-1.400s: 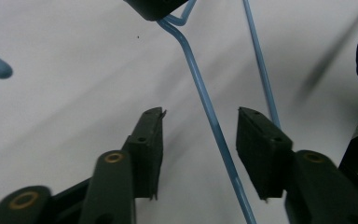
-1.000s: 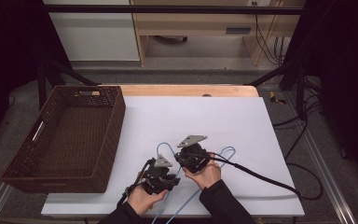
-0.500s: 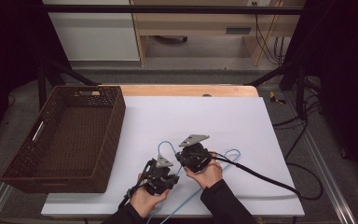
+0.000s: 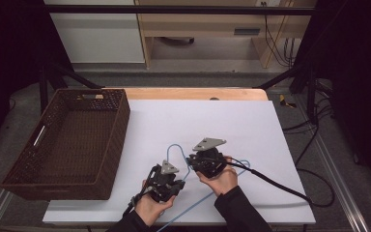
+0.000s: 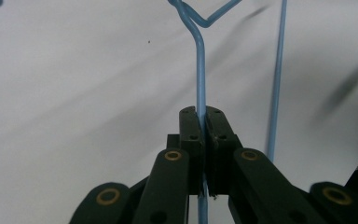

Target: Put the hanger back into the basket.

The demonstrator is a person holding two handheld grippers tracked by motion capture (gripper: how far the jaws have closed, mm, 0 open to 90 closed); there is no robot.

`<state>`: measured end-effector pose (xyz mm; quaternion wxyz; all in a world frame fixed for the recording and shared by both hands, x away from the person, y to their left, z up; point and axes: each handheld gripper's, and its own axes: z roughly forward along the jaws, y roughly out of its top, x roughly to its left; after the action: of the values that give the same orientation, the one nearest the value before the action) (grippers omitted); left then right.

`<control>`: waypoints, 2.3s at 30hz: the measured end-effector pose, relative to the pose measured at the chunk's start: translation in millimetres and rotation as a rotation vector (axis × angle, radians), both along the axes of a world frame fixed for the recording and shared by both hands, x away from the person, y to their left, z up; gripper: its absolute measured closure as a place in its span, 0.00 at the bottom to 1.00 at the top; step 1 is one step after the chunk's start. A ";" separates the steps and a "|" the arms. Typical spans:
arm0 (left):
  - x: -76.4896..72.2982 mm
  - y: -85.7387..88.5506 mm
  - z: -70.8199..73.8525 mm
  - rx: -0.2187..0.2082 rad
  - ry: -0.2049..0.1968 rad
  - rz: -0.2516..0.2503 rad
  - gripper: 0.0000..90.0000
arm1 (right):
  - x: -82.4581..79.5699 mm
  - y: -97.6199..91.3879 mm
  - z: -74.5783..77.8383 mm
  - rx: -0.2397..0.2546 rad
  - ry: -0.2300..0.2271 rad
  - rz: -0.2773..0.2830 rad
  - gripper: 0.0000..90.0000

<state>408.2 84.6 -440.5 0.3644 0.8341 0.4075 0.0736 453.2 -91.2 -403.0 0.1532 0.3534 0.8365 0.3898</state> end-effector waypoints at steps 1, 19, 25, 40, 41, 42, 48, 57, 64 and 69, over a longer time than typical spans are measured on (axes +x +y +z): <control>-0.2 -0.2 1.2 -0.001 -0.002 -0.002 0.97 | -0.9 -4.9 0.9 0.008 0.003 -0.006 0.86; -1.6 8.3 32.8 -0.022 -0.088 -0.034 0.97 | -23.2 -109.4 13.9 0.173 -0.146 -0.117 0.33; -2.1 6.2 47.5 -0.002 -0.138 -0.048 0.97 | -31.7 -135.4 12.0 0.195 -0.175 -0.157 0.24; 12.4 19.8 91.3 -0.004 -0.225 -0.055 0.97 | -41.8 -172.2 -3.3 0.188 -0.208 -0.192 0.11; 14.0 21.5 94.6 -0.006 -0.229 -0.053 0.97 | -42.1 -173.6 -4.1 0.192 -0.203 -0.195 0.11; 15.7 22.8 97.6 -0.005 -0.236 -0.052 0.97 | -42.2 -175.4 -5.2 0.193 -0.201 -0.201 0.10; 25.5 29.3 113.2 0.005 -0.256 -0.055 0.97 | -41.4 -181.7 -11.2 0.181 -0.186 -0.217 0.08; 37.2 39.0 136.1 0.037 -0.263 -0.080 0.97 | -39.1 -189.1 -17.7 0.180 -0.162 -0.232 0.06; 49.6 55.2 152.0 0.063 -0.283 -0.049 0.97 | -37.6 -190.9 -20.4 0.172 -0.159 -0.232 0.05; 55.0 72.9 163.0 0.087 -0.309 -0.018 0.97 | -38.1 -191.7 -20.7 0.174 -0.163 -0.233 0.04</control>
<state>463.1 157.4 -277.6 0.3870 0.8314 0.3358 0.2151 415.1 -282.9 -423.7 0.2335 0.4273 0.7378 0.4675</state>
